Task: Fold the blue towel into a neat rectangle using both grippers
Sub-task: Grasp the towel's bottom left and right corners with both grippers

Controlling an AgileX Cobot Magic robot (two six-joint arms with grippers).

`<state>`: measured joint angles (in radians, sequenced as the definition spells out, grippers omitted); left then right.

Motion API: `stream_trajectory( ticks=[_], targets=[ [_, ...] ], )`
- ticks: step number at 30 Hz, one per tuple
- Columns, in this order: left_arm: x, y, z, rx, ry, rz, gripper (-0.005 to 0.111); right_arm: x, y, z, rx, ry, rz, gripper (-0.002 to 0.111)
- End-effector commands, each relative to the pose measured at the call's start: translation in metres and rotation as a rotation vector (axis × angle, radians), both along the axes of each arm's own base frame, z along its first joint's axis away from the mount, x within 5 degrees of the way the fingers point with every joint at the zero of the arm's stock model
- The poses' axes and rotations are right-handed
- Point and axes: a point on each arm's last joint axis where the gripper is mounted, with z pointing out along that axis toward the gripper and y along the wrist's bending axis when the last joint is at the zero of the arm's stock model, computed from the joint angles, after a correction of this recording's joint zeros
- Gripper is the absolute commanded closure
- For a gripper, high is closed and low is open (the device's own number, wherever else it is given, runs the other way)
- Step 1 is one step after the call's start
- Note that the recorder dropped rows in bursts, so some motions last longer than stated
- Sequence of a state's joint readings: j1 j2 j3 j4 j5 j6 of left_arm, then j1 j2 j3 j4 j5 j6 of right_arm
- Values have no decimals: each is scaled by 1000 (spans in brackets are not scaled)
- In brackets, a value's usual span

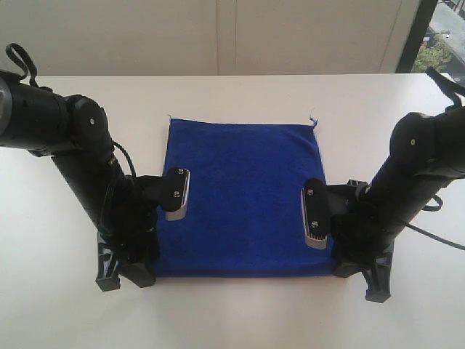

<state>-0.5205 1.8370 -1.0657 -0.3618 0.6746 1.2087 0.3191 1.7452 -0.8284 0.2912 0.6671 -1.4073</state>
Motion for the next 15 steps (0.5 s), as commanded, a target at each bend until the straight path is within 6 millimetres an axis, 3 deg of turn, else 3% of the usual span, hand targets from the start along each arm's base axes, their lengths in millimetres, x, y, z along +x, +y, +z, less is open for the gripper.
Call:
stream_trajectory(
  ticks=[1,7,15],
  targets=[
    [-4,0,-13,23,65,-7,55,-2,0,-2,0,14,7,82],
    [-2,0,-17,32,53,-10,60,-2,0,-2,0,14,7,82],
    [-1,2,-17,51,43,-28,101,-2,0,-2,0,15,1,90]
  ],
)
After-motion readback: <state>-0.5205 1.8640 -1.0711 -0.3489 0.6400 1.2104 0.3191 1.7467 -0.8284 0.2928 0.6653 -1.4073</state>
